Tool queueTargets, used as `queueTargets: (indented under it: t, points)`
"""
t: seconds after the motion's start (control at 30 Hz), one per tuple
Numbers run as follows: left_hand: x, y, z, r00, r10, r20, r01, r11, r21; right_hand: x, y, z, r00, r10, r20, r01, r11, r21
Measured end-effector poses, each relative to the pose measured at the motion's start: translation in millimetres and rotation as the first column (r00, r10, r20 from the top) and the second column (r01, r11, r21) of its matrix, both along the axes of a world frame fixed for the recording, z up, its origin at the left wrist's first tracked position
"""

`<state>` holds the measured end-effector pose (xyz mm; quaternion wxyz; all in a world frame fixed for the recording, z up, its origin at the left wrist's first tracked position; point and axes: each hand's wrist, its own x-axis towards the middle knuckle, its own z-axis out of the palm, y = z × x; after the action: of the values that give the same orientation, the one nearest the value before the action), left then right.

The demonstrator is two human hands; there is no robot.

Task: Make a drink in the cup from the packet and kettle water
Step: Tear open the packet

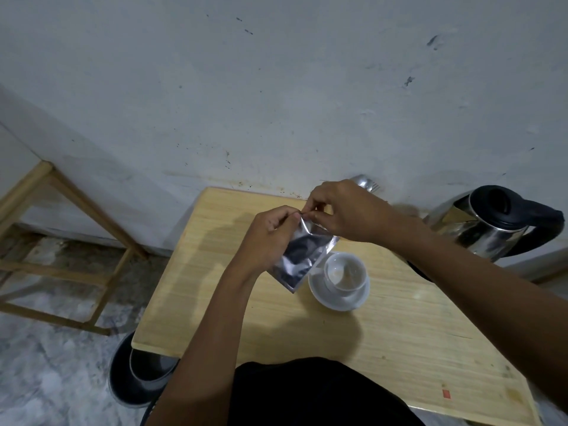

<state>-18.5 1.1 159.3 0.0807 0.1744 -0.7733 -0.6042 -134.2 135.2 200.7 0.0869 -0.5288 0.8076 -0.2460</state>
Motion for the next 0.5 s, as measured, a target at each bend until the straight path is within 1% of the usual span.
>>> queueTargets:
  t: [0.07,0.1,0.17,0.23,0.3,0.37,0.43,0.5]
  points:
    - [1,1,0,1.0,0.015,-0.005,-0.014,0.996,0.085,2,0,-3,0.998,0.027,-0.049,-0.029,0.998,-0.047]
    - [1,2,-1,1.0,0.025,0.001,-0.025,0.99,0.14,3,1,-5,0.994,0.049,-0.098,-0.057,0.995,-0.082]
    - [2,2,-2,0.999,0.045,0.016,-0.048,0.973,0.224,6,2,-10,0.966,0.088,-0.243,-0.122,0.984,-0.132]
    - [3,0,-4,0.999,0.037,0.021,-0.04,0.976,0.216,10,4,-14,0.941,0.107,-0.32,-0.164,0.974,-0.158]
    - [5,-3,-4,1.0,0.007,0.01,-0.008,0.988,0.153,12,5,-13,0.943,0.098,-0.32,-0.161,0.971,-0.179]
    - [4,-5,-3,1.0,-0.005,-0.004,0.005,0.995,0.104,10,5,-10,0.959,0.057,-0.279,-0.112,0.977,-0.184]
    - [3,-5,-2,1.0,-0.011,0.004,0.01,0.996,0.093,9,5,-7,0.976,0.012,-0.216,-0.052,0.982,-0.18]
    - [3,-5,-1,0.999,-0.045,-0.007,0.046,0.991,0.126,9,4,-7,0.983,-0.019,-0.182,-0.017,0.981,-0.195]
